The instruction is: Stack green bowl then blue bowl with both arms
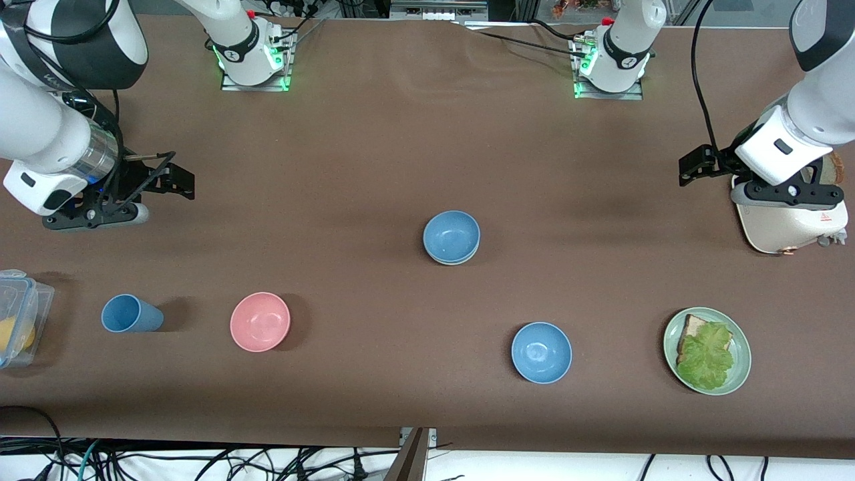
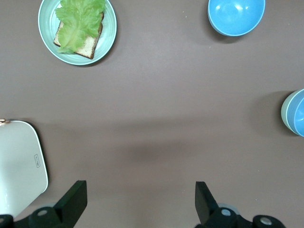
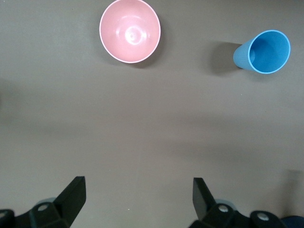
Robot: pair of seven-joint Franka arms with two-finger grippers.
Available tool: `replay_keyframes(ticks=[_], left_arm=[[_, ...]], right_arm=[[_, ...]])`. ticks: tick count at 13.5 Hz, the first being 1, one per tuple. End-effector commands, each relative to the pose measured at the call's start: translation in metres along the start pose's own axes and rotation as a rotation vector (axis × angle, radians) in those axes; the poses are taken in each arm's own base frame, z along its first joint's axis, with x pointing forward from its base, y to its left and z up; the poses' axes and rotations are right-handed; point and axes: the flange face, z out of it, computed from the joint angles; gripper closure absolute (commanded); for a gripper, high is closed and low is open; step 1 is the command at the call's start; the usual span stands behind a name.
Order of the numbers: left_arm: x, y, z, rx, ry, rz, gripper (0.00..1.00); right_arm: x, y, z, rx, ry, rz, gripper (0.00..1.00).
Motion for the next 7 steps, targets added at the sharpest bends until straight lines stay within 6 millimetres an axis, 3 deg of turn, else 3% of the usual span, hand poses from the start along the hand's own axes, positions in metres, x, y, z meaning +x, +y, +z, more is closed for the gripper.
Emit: replay_keyframes(ticks=[1, 7], left_arm=[[0.0063, -0.0009, -0.0074, -0.015, 0.005, 0.016, 0.00], [0.0068, -0.0009, -0.0073, -0.015, 0.005, 0.016, 0.00]], right_arm=[[-0.0007, 0.0007, -0.0055, 0.005, -0.001, -0.013, 0.01], [-0.0007, 0.0007, -0.0055, 0.005, -0.001, -0.013, 0.01]])
